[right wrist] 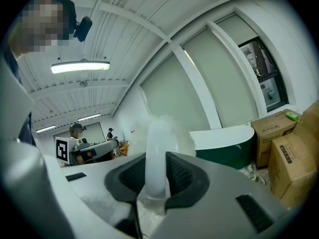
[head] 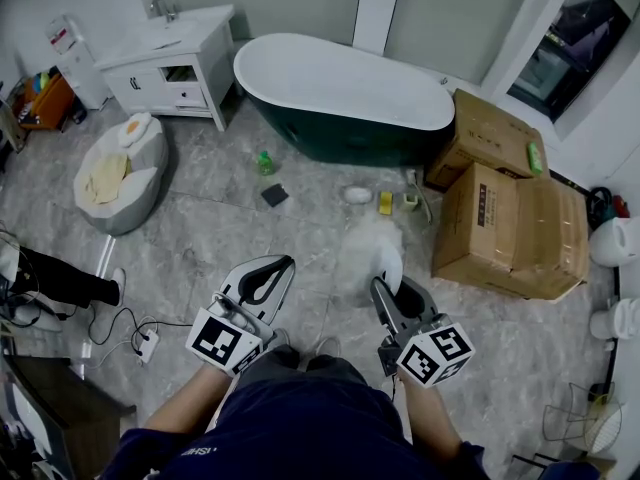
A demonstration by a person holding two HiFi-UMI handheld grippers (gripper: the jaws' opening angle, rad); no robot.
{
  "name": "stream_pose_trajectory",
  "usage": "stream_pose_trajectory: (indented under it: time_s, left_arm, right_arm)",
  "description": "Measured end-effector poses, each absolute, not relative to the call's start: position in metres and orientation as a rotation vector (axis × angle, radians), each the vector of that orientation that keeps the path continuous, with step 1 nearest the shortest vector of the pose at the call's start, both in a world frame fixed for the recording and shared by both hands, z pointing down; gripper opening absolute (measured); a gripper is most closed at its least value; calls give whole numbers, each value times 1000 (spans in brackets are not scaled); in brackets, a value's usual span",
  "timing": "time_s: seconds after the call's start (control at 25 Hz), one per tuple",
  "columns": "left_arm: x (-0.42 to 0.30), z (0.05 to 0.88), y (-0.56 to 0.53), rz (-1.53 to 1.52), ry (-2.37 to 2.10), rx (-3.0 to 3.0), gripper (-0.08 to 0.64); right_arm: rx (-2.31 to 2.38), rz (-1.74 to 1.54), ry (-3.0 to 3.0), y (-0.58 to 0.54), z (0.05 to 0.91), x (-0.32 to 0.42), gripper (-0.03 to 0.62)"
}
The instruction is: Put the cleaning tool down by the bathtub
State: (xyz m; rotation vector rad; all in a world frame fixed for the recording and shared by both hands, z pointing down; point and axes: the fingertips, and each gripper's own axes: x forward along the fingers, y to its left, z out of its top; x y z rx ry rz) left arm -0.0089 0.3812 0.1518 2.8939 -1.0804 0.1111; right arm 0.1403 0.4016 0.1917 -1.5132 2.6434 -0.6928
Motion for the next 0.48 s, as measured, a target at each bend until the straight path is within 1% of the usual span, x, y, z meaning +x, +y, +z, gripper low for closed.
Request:
stream_pose_trajectory:
  time_s: [0.48]
  left_arm:
    - [-10, 155, 378, 115, -1080, 2888, 34]
  right_arm:
    - [-1511, -688, 2645, 396, 192, 139, 94]
